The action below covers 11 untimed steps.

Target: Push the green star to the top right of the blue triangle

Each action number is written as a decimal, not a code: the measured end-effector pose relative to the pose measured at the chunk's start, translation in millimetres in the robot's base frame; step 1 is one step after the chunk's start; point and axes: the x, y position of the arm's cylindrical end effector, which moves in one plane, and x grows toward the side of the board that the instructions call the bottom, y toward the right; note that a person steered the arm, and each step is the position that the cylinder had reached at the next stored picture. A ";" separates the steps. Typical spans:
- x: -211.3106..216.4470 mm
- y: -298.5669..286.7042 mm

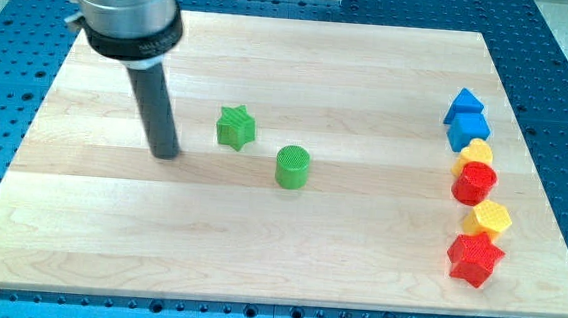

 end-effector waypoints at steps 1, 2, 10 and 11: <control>-74.5 98.7; -123.6 151.4; -54.0 153.4; -122.2 215.1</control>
